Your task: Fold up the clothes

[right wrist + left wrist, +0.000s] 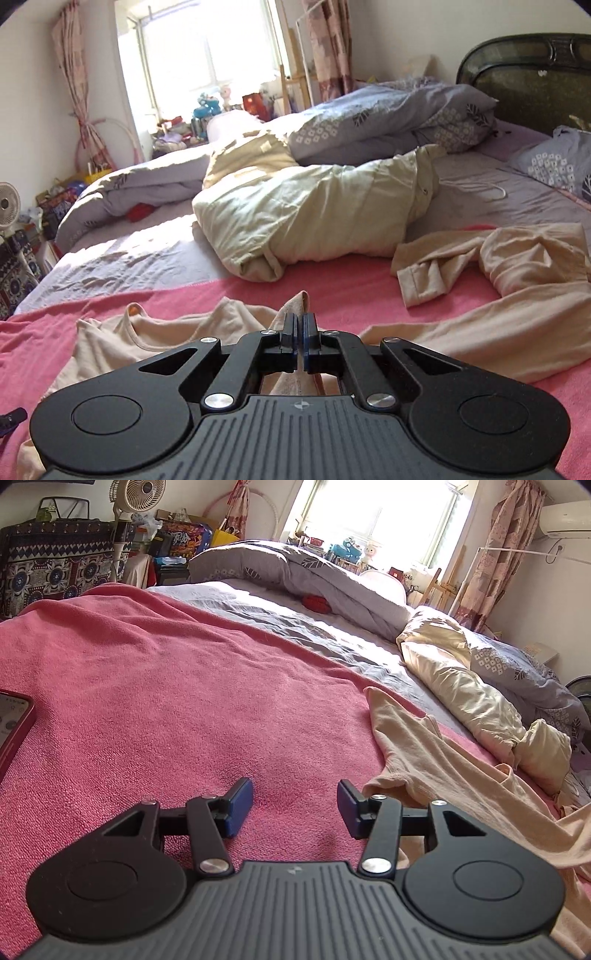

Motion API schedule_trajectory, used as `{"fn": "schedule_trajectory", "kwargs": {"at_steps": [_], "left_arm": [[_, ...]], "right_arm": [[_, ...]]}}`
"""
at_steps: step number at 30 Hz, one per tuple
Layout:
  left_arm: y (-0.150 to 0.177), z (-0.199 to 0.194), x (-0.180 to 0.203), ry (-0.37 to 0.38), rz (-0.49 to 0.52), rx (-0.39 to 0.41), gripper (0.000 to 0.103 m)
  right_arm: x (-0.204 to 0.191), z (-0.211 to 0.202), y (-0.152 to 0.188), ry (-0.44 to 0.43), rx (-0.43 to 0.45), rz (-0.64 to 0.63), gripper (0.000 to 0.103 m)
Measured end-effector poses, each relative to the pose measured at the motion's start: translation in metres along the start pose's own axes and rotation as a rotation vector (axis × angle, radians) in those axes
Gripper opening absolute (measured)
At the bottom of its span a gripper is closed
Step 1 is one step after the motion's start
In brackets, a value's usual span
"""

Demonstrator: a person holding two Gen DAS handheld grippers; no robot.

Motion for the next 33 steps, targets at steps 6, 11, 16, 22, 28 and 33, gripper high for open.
{"fn": "schedule_trajectory", "kwargs": {"at_steps": [6,11,16,22,28,33], "left_arm": [[-0.007,-0.028,0.033,0.054,0.159,0.047,0.054],[0.005,-0.057,0.134,0.087,0.724,0.214,0.074],[0.006,-0.01,0.178,-0.006,0.815,0.126,0.074],[-0.006,0.03,0.161,-0.109,0.716,-0.007,0.074],[0.0,0.032,0.117,-0.25,0.739,-0.028,0.075],[0.002,0.041,0.077,-0.387,0.654,-0.078,0.076]], "right_arm": [[-0.032,-0.006,-0.027,-0.051,0.033,-0.061,0.004],[-0.069,-0.03,-0.061,-0.153,0.088,-0.138,0.004],[-0.097,-0.052,-0.088,-0.218,0.143,-0.192,0.004],[-0.11,-0.068,-0.105,-0.237,0.167,-0.27,0.004],[-0.057,-0.021,-0.053,-0.072,-0.015,-0.221,0.011],[-0.065,0.029,0.039,0.048,-0.121,-0.351,0.046]]}}
Point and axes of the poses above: each gripper's, at about its wrist camera, not at the fingertips, and z roughly the way its jaws point, x to its right, y to its underside, the point moved 2 cm from there along z, roughly the way its jaws point, and after that the axes turned 8 degrees about z, right-handed, at the moved point
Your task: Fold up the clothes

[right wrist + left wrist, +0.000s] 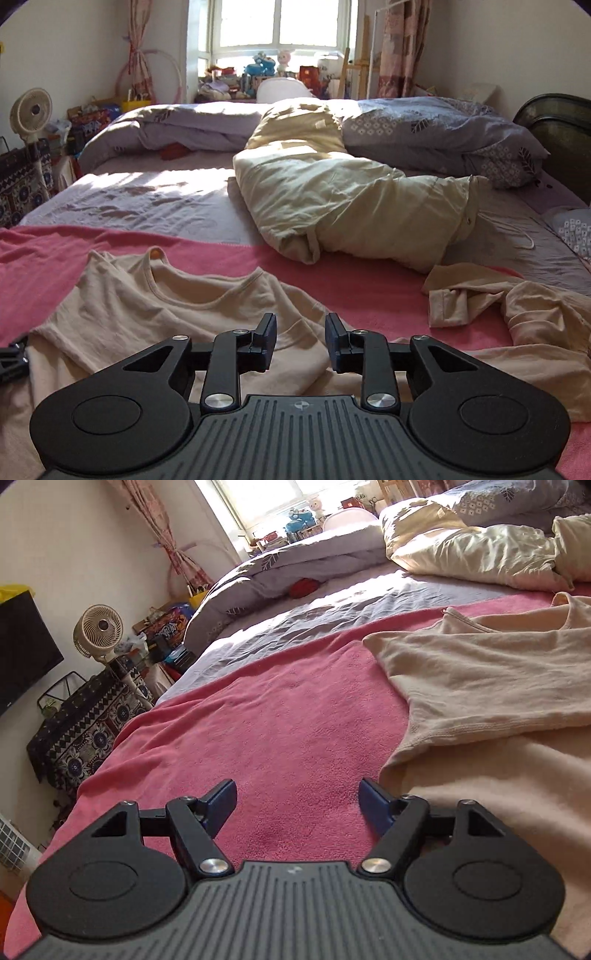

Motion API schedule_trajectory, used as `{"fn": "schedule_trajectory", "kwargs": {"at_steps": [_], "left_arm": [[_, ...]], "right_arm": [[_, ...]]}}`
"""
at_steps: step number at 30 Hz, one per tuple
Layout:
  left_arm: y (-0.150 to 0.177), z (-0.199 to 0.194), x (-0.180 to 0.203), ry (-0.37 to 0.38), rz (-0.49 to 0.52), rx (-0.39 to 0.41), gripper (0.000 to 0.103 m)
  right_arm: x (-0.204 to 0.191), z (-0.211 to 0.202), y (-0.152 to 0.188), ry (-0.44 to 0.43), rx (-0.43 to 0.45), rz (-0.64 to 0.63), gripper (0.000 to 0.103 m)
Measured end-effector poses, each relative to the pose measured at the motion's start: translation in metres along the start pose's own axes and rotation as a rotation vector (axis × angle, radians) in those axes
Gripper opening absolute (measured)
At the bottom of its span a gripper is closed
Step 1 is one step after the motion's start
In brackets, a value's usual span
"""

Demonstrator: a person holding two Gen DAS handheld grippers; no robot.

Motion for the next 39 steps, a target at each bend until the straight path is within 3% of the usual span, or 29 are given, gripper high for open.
{"fn": "schedule_trajectory", "kwargs": {"at_steps": [1,4,7,8,10,14,18,21,26,30,31,32,34,39], "left_arm": [[0.001,-0.001,-0.001,0.002,-0.008,0.0,0.076],[0.004,-0.002,0.002,-0.016,0.003,0.009,0.076],[0.006,-0.003,-0.002,-0.004,-0.021,0.01,0.077],[0.007,-0.002,-0.004,0.005,-0.037,0.009,0.078],[0.009,0.002,-0.012,0.04,-0.092,0.001,0.08],[0.014,0.009,-0.027,0.106,-0.193,-0.018,0.083],[0.014,0.008,-0.027,0.106,-0.198,-0.02,0.083],[0.014,0.006,-0.025,0.094,-0.185,-0.017,0.083],[0.014,0.005,-0.024,0.092,-0.183,-0.017,0.083],[0.014,0.005,-0.025,0.095,-0.185,-0.017,0.083],[0.014,0.006,-0.025,0.096,-0.187,-0.017,0.083],[0.014,0.006,-0.026,0.098,-0.189,-0.017,0.083],[0.014,0.007,-0.026,0.1,-0.193,-0.017,0.084],[0.016,0.008,-0.03,0.113,-0.216,-0.019,0.084]], "right_arm": [[-0.012,0.012,0.008,0.023,-0.011,-0.028,0.056],[-0.037,0.048,0.026,0.118,-0.045,-0.08,0.058],[-0.024,0.062,0.031,0.173,-0.055,0.007,0.049],[-0.016,0.056,0.031,0.193,-0.04,0.047,0.028],[0.006,0.04,0.033,0.248,-0.001,0.138,0.01],[0.056,0.015,0.051,0.302,-0.019,0.348,0.011],[0.088,-0.003,0.076,0.347,-0.061,0.514,0.012],[0.1,-0.013,0.081,0.326,-0.05,0.585,0.021],[0.111,-0.016,0.071,0.198,-0.041,0.733,0.066],[0.104,0.003,0.069,0.234,-0.092,0.7,0.066],[0.099,0.003,0.068,0.254,-0.086,0.659,0.053],[0.096,0.004,0.067,0.257,-0.085,0.637,0.028],[0.092,0.003,0.067,0.245,-0.091,0.616,0.008],[0.099,-0.006,0.063,0.265,-0.06,0.593,0.008]]}}
Point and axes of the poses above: each gripper's, at about its wrist camera, not at the fingertips, and z roughly the way its jaws point, x to its right, y to its underside, the point moved 2 cm from there along z, roughly the way its jaws point, and after that the axes turned 8 degrees about z, right-handed, at the moved point
